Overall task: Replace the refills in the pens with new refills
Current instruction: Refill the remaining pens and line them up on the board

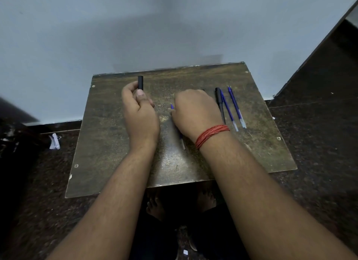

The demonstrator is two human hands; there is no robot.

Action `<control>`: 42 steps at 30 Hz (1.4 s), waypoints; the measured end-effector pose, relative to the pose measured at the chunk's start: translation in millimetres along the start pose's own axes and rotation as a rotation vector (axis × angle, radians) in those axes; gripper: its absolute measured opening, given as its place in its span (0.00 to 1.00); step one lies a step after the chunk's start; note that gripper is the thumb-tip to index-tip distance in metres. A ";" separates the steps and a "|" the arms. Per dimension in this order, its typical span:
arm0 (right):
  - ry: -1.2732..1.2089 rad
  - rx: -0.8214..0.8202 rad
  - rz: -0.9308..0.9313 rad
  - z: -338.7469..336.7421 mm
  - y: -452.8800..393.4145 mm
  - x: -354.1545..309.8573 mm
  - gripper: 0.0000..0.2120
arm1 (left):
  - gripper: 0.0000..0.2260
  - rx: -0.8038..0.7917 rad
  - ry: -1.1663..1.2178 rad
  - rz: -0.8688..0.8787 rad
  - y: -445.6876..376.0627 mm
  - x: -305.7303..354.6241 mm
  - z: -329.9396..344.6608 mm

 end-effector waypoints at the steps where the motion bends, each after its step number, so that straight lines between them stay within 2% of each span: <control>1: 0.013 -0.010 0.007 0.1 2.3 -1.3 0.05 | 0.07 0.001 -0.006 -0.004 -0.5 -0.3 0.0; 15: 0.061 -0.019 0.028 5.0 15.0 -15.5 0.07 | 0.07 0.020 -0.017 -0.004 -2.1 -1.6 0.5; 18: -0.027 -0.032 0.030 -0.7 10.9 -16.1 0.12 | 0.07 0.019 -0.024 -0.003 -2.2 -1.9 0.3; 21: -0.181 -0.090 0.133 -14.2 0.4 -5.7 0.15 | 0.07 -0.008 -0.030 0.004 -0.6 -2.8 1.2; 25: -0.437 -0.108 0.303 -29.1 -13.3 19.9 0.10 | 0.07 -0.075 -0.029 0.046 4.0 2.2 5.3; 29: -0.657 -0.151 0.385 -25.1 -20.4 38.7 0.04 | 0.07 -0.149 -0.036 0.118 9.7 9.3 9.0; 32: -0.919 -0.113 0.449 -16.6 -26.7 47.5 0.04 | 0.07 -0.191 -0.062 0.173 11.6 10.7 10.3; 37: -1.558 -0.051 0.590 -16.4 -30.7 60.1 0.04 | 0.08 -0.267 -0.124 0.242 16.3 11.0 14.0; 42: -1.811 -0.008 0.662 -15.2 -31.2 66.3 0.04 | 0.09 -0.327 -0.164 0.259 17.6 10.3 15.8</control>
Point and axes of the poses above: each hand's wrist, its own y-axis away from the middle knuckle, its own z-axis out of the palm, x = y × z, the point moved 3 cm from there along -y, towards the middle knuckle, and after that the axes turned 11 degrees about z, right-handed, at the moved point
